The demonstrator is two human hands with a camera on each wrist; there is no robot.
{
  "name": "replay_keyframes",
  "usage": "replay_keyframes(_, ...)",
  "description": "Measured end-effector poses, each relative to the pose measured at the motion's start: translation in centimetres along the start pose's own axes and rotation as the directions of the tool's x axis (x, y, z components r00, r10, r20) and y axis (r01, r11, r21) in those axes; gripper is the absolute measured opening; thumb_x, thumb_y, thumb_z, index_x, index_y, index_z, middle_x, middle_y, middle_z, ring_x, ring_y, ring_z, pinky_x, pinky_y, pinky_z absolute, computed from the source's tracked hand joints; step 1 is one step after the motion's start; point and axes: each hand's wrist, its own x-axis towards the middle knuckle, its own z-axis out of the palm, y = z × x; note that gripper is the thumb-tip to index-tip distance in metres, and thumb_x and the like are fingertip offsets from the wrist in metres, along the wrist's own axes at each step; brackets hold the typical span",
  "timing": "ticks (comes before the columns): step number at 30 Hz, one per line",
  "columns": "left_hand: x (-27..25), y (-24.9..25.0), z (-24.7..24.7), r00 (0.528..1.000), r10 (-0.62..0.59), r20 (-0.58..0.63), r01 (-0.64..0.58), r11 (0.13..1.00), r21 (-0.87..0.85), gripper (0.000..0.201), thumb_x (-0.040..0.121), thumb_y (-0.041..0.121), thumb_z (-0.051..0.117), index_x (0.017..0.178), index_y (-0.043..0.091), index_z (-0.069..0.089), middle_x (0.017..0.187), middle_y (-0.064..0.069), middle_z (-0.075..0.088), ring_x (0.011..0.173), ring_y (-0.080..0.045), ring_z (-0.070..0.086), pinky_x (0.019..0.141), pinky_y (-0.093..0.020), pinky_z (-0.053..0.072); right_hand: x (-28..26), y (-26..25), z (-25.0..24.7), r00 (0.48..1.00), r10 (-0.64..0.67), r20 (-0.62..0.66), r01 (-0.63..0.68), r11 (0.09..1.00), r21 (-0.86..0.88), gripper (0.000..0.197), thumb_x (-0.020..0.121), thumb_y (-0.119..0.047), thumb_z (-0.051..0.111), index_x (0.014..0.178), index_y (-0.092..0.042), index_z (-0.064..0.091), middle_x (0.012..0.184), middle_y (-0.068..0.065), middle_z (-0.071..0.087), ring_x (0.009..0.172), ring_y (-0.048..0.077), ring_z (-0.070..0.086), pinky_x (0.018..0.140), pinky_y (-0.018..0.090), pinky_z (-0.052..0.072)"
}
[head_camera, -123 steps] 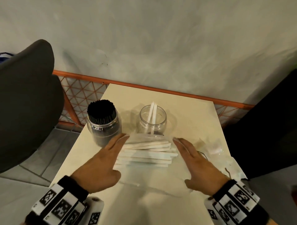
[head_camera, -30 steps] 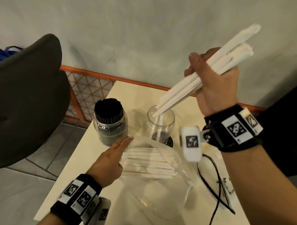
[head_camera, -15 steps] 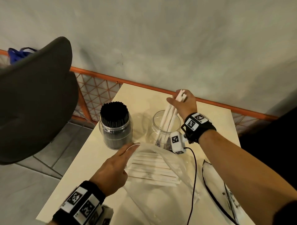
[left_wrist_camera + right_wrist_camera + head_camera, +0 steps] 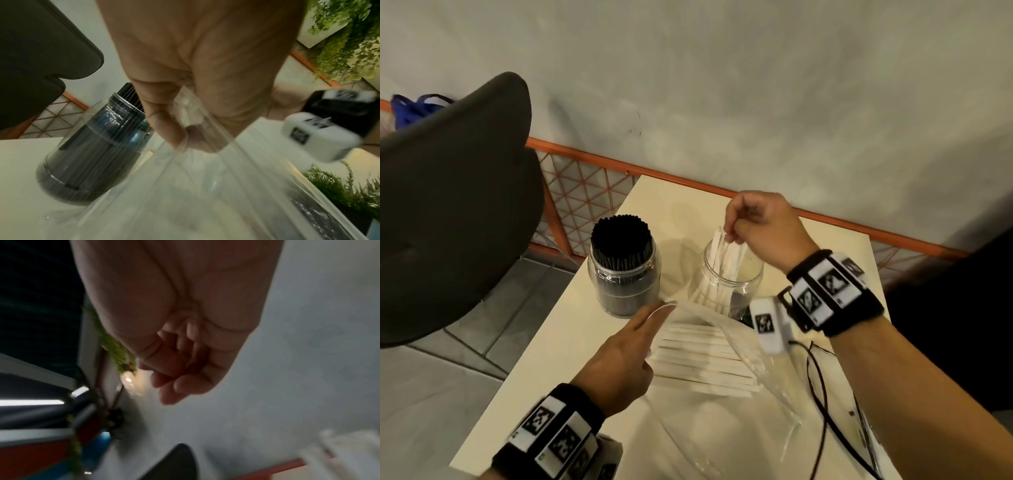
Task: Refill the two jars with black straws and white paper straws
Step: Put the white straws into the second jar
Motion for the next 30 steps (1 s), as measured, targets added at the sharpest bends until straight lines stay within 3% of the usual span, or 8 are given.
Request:
replay_keyframes(3,0.4,0.1,0.0,0.996,0.08,-0.037,-0.081,0.997,-0.011,0.09,0.07,-0.01,0.047,0.139,0.044,0.027,0.138,0.032,0.022,0.082,-0.005,0.054,0.069,-0.005,0.041,-5.4,-3.1,3.0,0.941,-0.044,0.335,0.023,0.998,0.065,0.045,0.072,0.019,0.039,0.065,-0.02,0.059,0.059,0.003,0.062,0.057,0.017,0.063,0.057,0.021,0.051)
replay_keyframes(5,0.7,-0.2,-0.1,0.982,0.154,-0.108,-0.158,0.987,-0.029,0.081,0.064,-0.016,0.051,0.127,0.035,0.047,0.133,0.021,0.037,0.079,-0.006,0.054,0.067,-0.006,0.041,-8.5,-1.7,6.2,0.861,0.086,0.501,-0.041,0.994,-0.099,0.043,0.076,0.013,0.039,0.064,-0.023,0.06,0.062,-0.001,0.062,0.062,0.017,0.065,0.06,0.023,0.053)
replay_keyframes(10,-0.1,-0.4,-0.1,0.95,0.095,-0.299,-0.13,0.986,-0.1,0.047,0.072,-0.012,0.06,0.103,0.023,0.069,0.105,0.017,0.059,0.085,-0.006,0.056,0.066,-0.008,0.044,-10.9,7.2,11.9,0.816,0.406,0.411,-0.114,0.81,-0.575,0.026,0.087,-0.007,0.053,0.111,-0.015,0.06,0.118,0.006,0.058,0.109,0.026,0.057,0.087,0.03,0.045)
replay_keyframes(14,-1.5,-1.1,0.0,0.977,0.051,-0.208,-0.105,0.96,-0.259,0.073,0.07,-0.011,0.059,0.126,0.036,0.054,0.121,0.019,0.052,0.092,-0.01,0.053,0.06,-0.01,0.045,-10.5,11.2,14.2,0.827,0.405,0.391,-0.003,0.698,-0.716,0.06,0.081,-0.021,0.069,0.133,-0.017,0.041,0.133,0.005,0.041,0.118,0.03,0.045,0.094,0.041,0.044)
replay_keyframes(18,-2.5,-1.9,-0.2,0.994,0.09,-0.056,-0.101,0.968,-0.23,0.093,0.069,-0.007,0.056,0.141,0.045,0.027,0.135,0.026,0.035,0.096,-0.008,0.049,0.058,-0.007,0.043,-10.1,11.9,15.8,0.815,0.403,0.416,0.153,0.543,-0.826,0.077,0.076,-0.031,0.077,0.138,-0.016,0.034,0.133,0.007,0.041,0.12,0.032,0.043,0.094,0.046,0.043)
replay_keyframes(21,-2.9,-2.0,-0.6,0.995,0.095,-0.002,-0.094,0.975,-0.199,0.097,0.069,-0.006,0.053,0.143,0.048,0.019,0.144,0.029,0.025,0.108,0.003,0.044,0.065,-0.001,0.04,-10.2,12.2,16.6,0.824,0.369,0.429,0.22,0.49,-0.844,0.074,0.077,-0.032,0.077,0.136,-0.015,0.035,0.133,0.008,0.043,0.12,0.032,0.043,0.097,0.046,0.039)
replay_keyframes(26,-3.0,-1.7,-0.9,0.995,0.095,0.043,-0.087,0.983,-0.164,0.1,0.07,-0.002,0.052,0.141,0.055,0.012,0.149,0.03,0.015,0.111,0.002,0.048,0.069,-0.006,0.044,-10.6,12.3,17.9,0.828,0.359,0.431,0.229,0.486,-0.844,0.05,0.083,-0.021,0.067,0.127,-0.012,0.046,0.127,0.01,0.049,0.116,0.032,0.05,0.095,0.045,0.041)
replay_keyframes(30,-3.3,-1.8,-1.3,0.997,0.073,0.037,-0.067,0.987,-0.145,0.1,0.069,-0.002,0.052,0.14,0.056,0.011,0.148,0.033,0.012,0.109,0.006,0.049,0.073,-0.009,0.046,-10.8,12.6,17.8,0.825,0.381,0.418,0.185,0.518,-0.836,0.049,0.088,-0.021,0.059,0.132,-0.014,0.039,0.126,0.011,0.055,0.117,0.033,0.053,0.099,0.047,0.036)
